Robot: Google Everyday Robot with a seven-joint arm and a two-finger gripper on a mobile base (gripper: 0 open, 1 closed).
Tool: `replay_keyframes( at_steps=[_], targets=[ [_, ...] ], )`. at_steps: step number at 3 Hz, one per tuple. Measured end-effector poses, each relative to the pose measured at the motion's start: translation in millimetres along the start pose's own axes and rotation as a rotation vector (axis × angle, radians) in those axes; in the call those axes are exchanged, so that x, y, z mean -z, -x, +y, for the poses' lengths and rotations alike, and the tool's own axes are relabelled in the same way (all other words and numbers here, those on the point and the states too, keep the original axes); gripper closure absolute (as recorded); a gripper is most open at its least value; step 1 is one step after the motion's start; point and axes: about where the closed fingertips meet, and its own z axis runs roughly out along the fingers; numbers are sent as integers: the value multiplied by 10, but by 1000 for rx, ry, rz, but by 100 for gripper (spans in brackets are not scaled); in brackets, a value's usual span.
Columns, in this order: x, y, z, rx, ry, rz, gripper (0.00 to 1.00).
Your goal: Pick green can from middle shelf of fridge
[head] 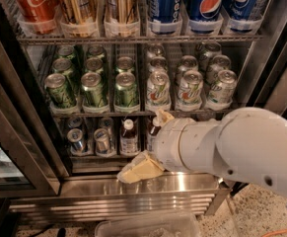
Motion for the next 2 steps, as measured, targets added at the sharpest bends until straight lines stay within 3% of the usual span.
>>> replay_keyframes(
  at_steps=[1, 2],
  targets=[
    [-262, 245, 141, 32, 15, -76, 0],
    [-404, 348, 243, 89, 73, -122, 0]
  ],
)
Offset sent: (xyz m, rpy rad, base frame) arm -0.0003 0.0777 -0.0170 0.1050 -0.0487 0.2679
